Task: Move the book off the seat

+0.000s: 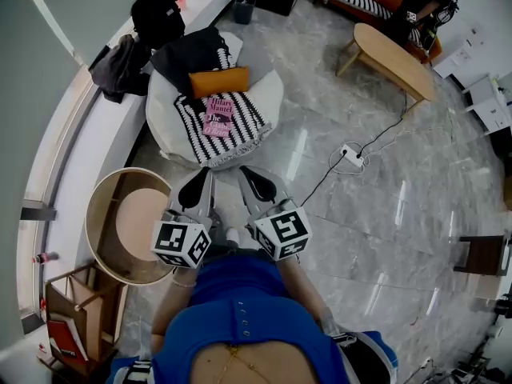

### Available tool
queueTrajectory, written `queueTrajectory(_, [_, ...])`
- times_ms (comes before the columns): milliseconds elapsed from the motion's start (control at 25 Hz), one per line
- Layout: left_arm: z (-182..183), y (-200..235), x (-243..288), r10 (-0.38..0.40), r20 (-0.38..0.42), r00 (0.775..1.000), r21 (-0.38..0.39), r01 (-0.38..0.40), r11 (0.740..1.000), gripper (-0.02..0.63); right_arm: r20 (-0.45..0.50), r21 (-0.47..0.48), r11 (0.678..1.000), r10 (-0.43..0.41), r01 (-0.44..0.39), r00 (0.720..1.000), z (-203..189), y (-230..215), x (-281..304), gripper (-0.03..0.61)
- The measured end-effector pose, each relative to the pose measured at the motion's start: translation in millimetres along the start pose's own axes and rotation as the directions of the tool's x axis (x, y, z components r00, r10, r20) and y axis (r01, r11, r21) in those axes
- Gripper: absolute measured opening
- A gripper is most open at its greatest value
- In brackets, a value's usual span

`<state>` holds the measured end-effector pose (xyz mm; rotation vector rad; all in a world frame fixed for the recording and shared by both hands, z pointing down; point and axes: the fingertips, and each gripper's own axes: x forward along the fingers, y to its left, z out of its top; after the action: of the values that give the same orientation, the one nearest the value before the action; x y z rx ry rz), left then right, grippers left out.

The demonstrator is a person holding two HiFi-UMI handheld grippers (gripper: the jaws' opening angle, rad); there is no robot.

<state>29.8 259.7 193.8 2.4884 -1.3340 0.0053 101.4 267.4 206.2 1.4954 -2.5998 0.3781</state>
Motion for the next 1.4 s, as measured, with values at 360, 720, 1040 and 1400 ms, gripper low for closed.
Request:
queueTrajectory(360, [8,52,90,-0.014,-0.002,1.0,-0.015,0.013,1.0,0.002,-0.011,0.008,0.999,-0.04,0.04,0.999,10,-57,72,0.0])
queueTrajectory(720, [58,107,191,-0.096,0.0,0.995,0.03,0.096,0.995,0.002,0.025,-0.013,1.0,-0.021,0.021,0.999,62,-106,180,-0.001])
queueTrajectory(1040, [92,158,237,-0.076,0.027,0.997,0.046,0.074,0.996,0.002,0.04,-0.095,0.994,0.062,-0.058,0.997,99,-120,254,-0.002])
queueTrajectory(1400, [96,161,265,-0.022,0.035,0.999,0.049,0.02,0.999,0.003,0.014,-0.119,0.986,0.116,-0.114,0.993,104,-143,278,-0.001])
